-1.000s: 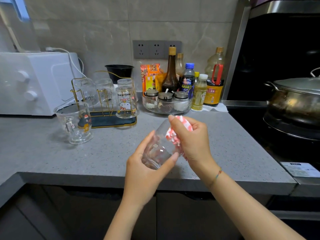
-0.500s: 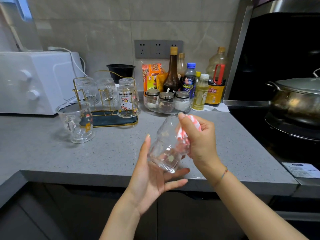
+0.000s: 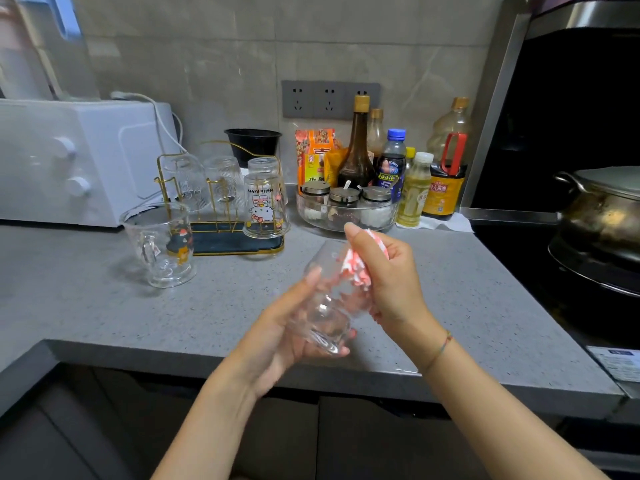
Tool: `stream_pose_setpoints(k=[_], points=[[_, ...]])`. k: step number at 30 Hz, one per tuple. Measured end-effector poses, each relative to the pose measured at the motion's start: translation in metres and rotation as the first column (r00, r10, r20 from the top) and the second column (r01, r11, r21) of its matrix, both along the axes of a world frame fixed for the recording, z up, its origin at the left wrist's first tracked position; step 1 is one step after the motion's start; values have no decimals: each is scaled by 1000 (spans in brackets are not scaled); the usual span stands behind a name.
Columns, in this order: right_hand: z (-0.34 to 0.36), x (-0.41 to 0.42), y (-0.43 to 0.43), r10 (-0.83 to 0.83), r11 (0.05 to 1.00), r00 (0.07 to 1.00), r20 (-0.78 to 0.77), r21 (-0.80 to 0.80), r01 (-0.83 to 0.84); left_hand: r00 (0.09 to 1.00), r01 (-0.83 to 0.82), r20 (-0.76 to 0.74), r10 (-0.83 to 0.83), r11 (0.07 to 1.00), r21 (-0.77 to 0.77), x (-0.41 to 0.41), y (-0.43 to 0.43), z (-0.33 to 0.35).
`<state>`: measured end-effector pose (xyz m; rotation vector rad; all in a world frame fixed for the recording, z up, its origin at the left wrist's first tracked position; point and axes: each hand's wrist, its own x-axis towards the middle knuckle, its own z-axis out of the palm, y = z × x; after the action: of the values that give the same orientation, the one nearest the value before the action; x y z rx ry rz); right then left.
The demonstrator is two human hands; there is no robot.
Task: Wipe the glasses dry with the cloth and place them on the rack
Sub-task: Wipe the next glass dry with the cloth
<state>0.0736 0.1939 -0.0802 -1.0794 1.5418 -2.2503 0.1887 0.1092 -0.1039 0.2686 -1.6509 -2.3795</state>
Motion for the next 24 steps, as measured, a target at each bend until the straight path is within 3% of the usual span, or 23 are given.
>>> stream_pose_setpoints(k=[2,4,7,11,17,20,22,24], points=[[1,-4,-7,67,998,994,89,4,-68,991,125,22,-136,954,273,-3,-11,1],[5,-14,-17,56,998,962,266,-4,-57,981,182,-13,-193,899,398,-6,-24,-1],[8,-42,-30,-40,999,914,404,33,30,994,102,-7,-107,925,366,-12,-41,-5],[-4,-62,-46,-37,968,897,441,239,-77,999,-37,24,30,902,431,-21,-65,-13],[-45,-81,-70,-37,852,953,300,508,-126,987,-163,57,153,887,433,-31,-86,-18],[-60,-94,-74,-123,769,990,74,637,48,983,-182,39,182,901,395,-31,-90,-21],[-63,-97,-73,-218,731,970,-107,640,235,983,-178,29,179,921,348,-31,-88,-21],[-52,-86,-69,-219,801,969,-117,545,247,973,-225,23,229,929,295,-32,-86,-20]])
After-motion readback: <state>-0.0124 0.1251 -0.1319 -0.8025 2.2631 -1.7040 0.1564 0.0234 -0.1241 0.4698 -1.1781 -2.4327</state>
